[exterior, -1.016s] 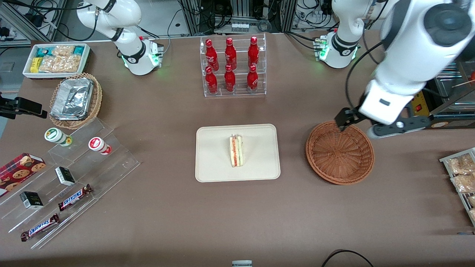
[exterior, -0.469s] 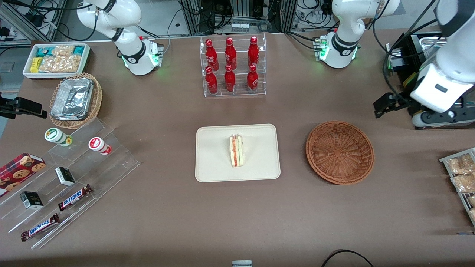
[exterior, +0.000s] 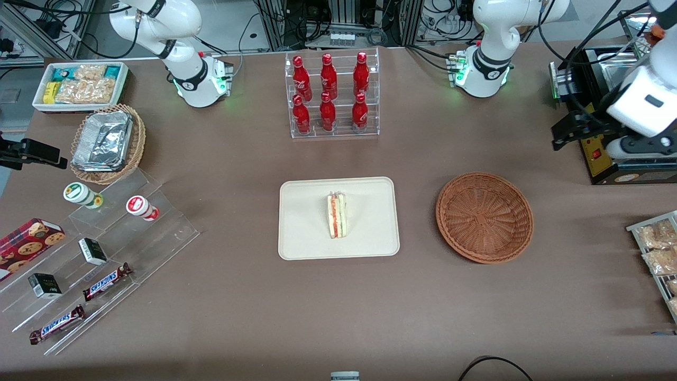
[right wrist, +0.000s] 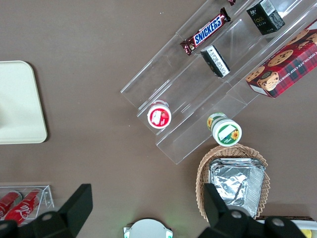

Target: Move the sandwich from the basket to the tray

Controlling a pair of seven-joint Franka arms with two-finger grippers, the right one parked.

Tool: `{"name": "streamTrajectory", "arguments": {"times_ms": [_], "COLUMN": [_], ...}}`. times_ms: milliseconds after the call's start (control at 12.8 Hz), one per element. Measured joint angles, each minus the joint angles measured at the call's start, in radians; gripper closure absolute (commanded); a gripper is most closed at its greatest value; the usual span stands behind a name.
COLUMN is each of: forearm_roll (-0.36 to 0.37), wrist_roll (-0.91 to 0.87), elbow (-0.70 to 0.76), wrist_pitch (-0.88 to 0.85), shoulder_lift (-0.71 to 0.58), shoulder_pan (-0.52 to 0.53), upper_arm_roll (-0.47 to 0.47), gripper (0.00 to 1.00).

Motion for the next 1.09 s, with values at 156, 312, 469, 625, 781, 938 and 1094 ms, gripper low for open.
{"name": "streamTrajectory", "arguments": {"times_ms": [156, 312, 469, 625, 781, 938, 1094], "forearm_roll": [0.0, 0.0, 0.0, 0.002, 0.005, 0.005, 0.005], "wrist_roll": [0.022, 0.022, 0.022, 0.02, 0.019, 0.017, 0.017], "elbow": [-0.002, -0.002, -0.002, -0.001, 0.003, 0.005, 0.008], "wrist_pitch": [0.0, 0.001, 0.002, 0.006, 0.011, 0.016, 0.018], "shoulder_lift": [-0.002, -0.002, 0.001, 0.007, 0.015, 0.022, 0.028], "shoulder_pan": [0.0, 0.0, 0.0, 0.0, 0.002, 0.002, 0.002], "upper_arm_roll": [0.032, 0.035, 0.036, 0.038, 0.042, 0.044, 0.044], "gripper": [0.01, 0.01, 0.01, 0.01, 0.01, 0.01, 0.01]}}
